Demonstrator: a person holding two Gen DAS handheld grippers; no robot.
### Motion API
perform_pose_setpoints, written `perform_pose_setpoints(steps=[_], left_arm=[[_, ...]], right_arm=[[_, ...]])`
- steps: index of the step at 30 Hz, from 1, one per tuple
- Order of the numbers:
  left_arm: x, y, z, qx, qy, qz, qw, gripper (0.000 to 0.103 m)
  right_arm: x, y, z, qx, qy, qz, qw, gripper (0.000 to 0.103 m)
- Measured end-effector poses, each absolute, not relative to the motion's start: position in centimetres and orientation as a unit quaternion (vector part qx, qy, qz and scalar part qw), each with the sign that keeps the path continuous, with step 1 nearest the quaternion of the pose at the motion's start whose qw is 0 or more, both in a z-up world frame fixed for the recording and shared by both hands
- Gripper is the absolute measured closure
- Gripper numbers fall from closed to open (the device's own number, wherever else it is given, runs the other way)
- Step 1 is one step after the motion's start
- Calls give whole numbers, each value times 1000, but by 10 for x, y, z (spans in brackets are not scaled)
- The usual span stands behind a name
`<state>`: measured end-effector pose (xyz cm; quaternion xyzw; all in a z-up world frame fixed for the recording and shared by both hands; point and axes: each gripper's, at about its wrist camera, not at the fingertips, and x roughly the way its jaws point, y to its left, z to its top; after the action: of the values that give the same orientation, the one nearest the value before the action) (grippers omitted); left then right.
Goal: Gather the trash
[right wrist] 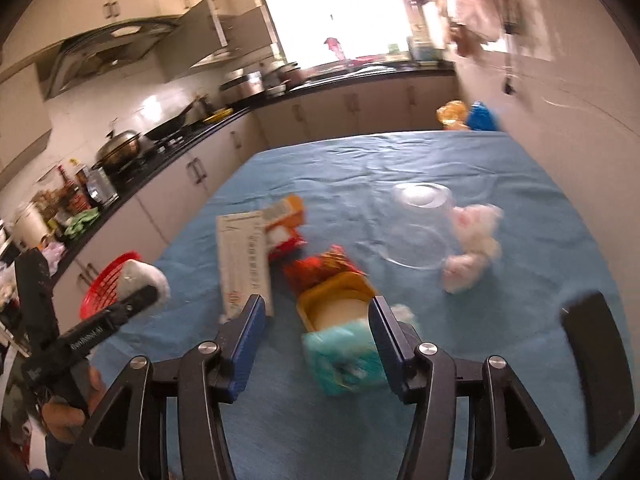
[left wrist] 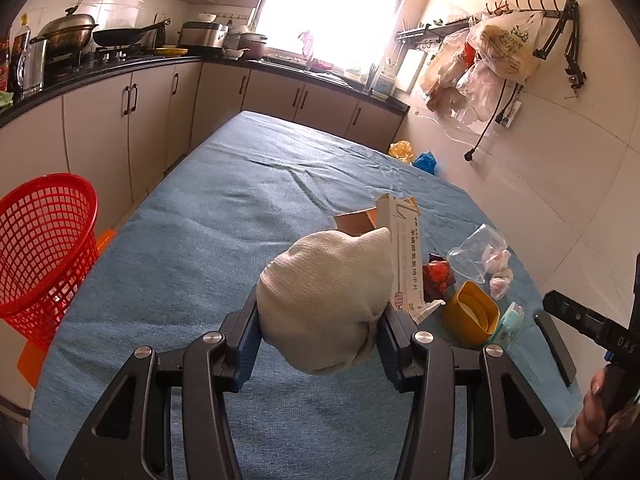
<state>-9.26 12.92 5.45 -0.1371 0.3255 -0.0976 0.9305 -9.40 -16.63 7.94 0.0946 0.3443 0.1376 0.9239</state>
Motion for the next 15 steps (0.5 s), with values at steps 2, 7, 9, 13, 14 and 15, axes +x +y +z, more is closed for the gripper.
perform_pose_setpoints(steps=[2, 7, 9, 13, 14, 15], left_arm=[[-92, 126, 55, -134, 326, -102, 930, 54], [-95, 118, 53, -122, 329, -109, 930, 54], [-94, 116, 53, -119, 332, -110, 929, 54], [-93, 110, 51, -111, 337, -111, 928, 54], [-93, 108, 51, -109, 338, -111, 928, 54], [-92, 106, 51, -107, 339, -111, 928, 54]], right_arm=[[-97, -180, 75, 104, 345, 118, 925, 20], [-91, -188, 57, 94, 361, 139, 917, 17], [-90, -176, 50, 48, 363, 151, 918, 13], [-87, -152, 38, -66, 351, 149, 922, 8], [-86, -149, 34, -83, 354, 152, 919, 8], [-82, -146, 29, -100, 358, 152, 916, 8]])
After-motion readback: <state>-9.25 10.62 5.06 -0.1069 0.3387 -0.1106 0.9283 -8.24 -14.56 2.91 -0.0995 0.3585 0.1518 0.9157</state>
